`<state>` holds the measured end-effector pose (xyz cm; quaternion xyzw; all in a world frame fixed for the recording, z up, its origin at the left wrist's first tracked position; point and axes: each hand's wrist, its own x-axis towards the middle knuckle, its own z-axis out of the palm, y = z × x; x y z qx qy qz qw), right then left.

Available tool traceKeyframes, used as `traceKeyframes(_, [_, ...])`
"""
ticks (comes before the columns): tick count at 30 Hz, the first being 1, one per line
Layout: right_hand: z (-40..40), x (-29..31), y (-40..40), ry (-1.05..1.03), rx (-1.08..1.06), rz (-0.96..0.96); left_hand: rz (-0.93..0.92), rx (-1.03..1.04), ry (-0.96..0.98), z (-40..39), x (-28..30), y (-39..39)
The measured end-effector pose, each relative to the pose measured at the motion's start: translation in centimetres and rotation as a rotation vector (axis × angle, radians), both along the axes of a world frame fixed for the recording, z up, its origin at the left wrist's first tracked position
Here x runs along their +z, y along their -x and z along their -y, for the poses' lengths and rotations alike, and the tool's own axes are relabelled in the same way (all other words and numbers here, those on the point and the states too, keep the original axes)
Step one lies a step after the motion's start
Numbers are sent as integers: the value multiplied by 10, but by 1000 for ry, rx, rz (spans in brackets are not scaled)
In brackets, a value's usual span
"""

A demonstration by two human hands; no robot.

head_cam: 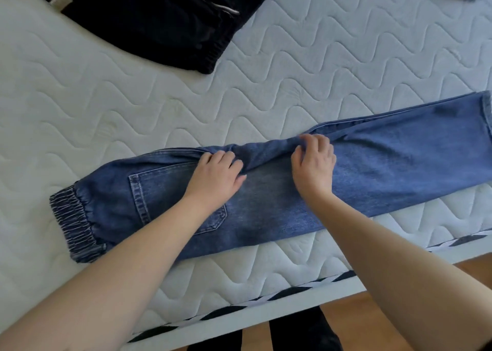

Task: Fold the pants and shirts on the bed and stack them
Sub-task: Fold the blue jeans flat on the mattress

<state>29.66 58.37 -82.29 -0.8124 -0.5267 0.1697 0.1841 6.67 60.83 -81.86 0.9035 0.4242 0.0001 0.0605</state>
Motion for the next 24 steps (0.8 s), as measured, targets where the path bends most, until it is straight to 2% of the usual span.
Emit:
traceKeyframes(3, [-13,9,-20,168,-454,-421,-116,48,85,-7,9,-30])
traceKeyframes(5, [-27,14,-31,298,-590,-686,-138,93,182,-12,11,-49])
traceKeyframes(7, [-45,14,-42,354,-642,-871,-150,139,240,-19,12,-64])
traceKeyframes(10, [-72,9,-50,395,-687,-990,-158,188,297,-29,15,-76])
traceKeyframes(15, [-95,8,-60,448,-751,-1320,-117,237,247,-34,23,-79])
traceKeyframes(17, [-86,9,-63,416,-722,-1360,-164,195,189,-29,19,-81])
traceKeyframes(21, [-68,6,-81,384,-662,-1410,-317,151,221,-9,8,-86])
traceKeyframes(24, [-57,3,-114,334,-597,-1258,-328,170,268,-6,2,-88])
